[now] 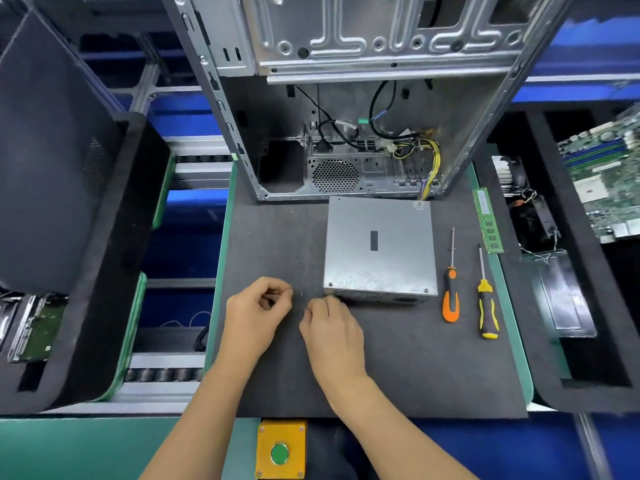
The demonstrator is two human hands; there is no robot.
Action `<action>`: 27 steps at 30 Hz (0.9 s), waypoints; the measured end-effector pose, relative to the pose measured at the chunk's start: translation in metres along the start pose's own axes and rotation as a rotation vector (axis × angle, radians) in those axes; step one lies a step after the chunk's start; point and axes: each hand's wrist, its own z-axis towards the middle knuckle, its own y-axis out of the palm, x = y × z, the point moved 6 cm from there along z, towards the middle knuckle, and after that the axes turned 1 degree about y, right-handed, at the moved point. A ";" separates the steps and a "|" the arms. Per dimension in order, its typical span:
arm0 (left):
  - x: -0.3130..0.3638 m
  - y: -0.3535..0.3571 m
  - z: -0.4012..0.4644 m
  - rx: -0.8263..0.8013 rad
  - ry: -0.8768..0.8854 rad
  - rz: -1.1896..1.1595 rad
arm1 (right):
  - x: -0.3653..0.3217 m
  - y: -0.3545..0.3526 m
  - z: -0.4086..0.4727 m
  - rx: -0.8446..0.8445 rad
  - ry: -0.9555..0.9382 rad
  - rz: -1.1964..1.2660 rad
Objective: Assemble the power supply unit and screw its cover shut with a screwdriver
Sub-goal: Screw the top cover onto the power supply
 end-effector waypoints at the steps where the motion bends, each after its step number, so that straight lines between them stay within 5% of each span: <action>1: 0.004 0.000 0.000 0.009 -0.017 -0.041 | 0.000 -0.004 0.000 0.002 -0.010 0.031; 6: 0.036 0.002 0.001 0.007 0.052 -0.171 | 0.027 -0.054 -0.007 -0.065 -0.035 0.494; 8: 0.049 0.004 0.003 -0.003 0.095 -0.210 | 0.060 -0.090 -0.003 0.064 0.075 0.634; 11: 0.065 0.007 0.005 -0.020 0.195 -0.179 | 0.111 -0.118 0.011 0.192 0.254 0.609; 14: 0.075 0.012 0.006 -0.025 0.301 -0.096 | 0.134 -0.113 0.020 0.073 0.315 0.608; 19: 0.078 0.018 0.006 -0.054 0.352 0.010 | 0.141 -0.103 0.012 -0.013 0.275 0.598; 27: 0.081 0.016 0.008 -0.044 0.403 0.117 | 0.139 -0.109 0.008 0.126 0.075 0.347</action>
